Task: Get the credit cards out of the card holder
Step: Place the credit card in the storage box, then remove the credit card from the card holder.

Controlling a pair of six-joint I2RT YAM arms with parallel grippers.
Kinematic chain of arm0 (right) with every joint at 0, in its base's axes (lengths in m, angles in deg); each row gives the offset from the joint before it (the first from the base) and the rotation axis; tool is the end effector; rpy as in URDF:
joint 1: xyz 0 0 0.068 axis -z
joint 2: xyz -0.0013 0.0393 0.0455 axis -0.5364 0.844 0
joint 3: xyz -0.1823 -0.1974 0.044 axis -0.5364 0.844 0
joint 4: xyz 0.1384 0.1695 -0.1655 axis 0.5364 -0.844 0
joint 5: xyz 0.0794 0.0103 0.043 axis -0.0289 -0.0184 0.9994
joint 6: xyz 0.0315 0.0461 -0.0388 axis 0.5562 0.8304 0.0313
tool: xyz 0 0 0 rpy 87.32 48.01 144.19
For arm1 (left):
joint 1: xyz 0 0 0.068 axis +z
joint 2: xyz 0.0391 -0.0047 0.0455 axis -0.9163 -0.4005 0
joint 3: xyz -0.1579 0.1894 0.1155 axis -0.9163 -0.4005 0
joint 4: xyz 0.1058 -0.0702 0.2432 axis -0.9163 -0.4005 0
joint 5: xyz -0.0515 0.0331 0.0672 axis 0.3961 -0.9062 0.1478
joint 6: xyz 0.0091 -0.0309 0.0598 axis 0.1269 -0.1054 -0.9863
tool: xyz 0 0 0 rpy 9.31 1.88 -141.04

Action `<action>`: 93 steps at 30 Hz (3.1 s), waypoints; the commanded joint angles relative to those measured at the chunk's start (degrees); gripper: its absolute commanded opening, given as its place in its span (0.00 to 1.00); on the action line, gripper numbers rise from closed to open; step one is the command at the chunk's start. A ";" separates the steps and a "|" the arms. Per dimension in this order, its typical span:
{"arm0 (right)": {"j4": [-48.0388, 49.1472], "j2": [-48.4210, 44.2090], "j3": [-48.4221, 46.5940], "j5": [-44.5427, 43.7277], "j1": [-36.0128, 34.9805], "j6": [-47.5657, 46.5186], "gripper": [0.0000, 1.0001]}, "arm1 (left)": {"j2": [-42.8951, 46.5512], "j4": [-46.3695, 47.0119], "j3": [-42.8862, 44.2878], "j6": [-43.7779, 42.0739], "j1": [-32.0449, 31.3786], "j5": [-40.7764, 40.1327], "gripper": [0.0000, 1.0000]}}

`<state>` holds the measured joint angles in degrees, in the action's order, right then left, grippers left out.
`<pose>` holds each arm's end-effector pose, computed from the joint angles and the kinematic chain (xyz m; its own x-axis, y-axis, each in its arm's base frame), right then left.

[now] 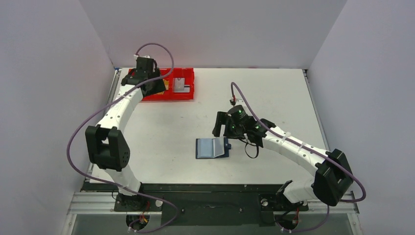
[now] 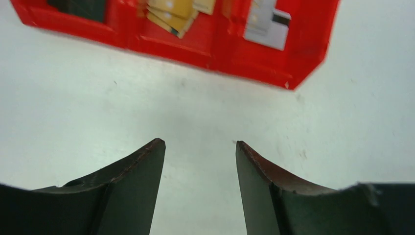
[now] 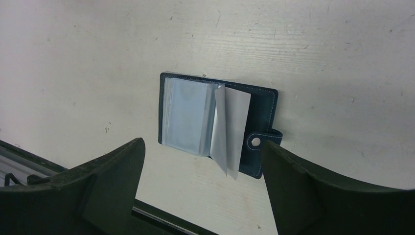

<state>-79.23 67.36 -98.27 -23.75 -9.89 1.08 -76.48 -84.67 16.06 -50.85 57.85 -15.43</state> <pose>0.2311 0.2105 0.2418 -0.8522 0.1605 -0.4980 -0.1151 0.8709 0.4777 0.4256 -0.0532 0.3054 -0.6606 -0.3085 -0.6844 -0.2826 0.9468 -0.1540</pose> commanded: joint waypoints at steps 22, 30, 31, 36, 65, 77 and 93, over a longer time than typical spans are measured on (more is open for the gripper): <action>2.96 12.20 -4.94 -8.97 -7.76 2.11 0.73 | 28.58 10.72 -38.00 7.29 -14.93 18.78 0.54; 3.67 15.68 -3.84 -10.35 -7.77 3.00 0.72 | 27.68 13.35 -39.89 8.39 -14.94 21.58 0.54; 3.98 16.33 -3.69 -10.25 -7.88 3.05 0.72 | 27.46 13.19 -39.70 8.32 -14.93 21.69 0.54; 4.08 17.73 -3.58 -10.76 -8.30 2.84 0.72 | 26.78 13.05 -39.76 7.91 -14.93 21.93 0.54; -4.33 24.60 -16.87 -12.45 -12.40 1.32 0.68 | 27.13 8.74 -38.89 7.94 -12.03 19.52 0.54; -1.29 28.34 -14.08 -11.56 -12.24 1.35 0.62 | 26.12 9.66 -39.77 8.52 -12.24 20.26 0.54; 3.74 28.22 -7.98 -9.44 -12.26 1.58 0.47 | 24.04 11.52 -40.78 11.64 -15.49 20.45 0.54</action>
<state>-76.58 95.81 -108.63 -33.56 -21.98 3.11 -52.00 -75.84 -24.39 -40.71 43.38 4.46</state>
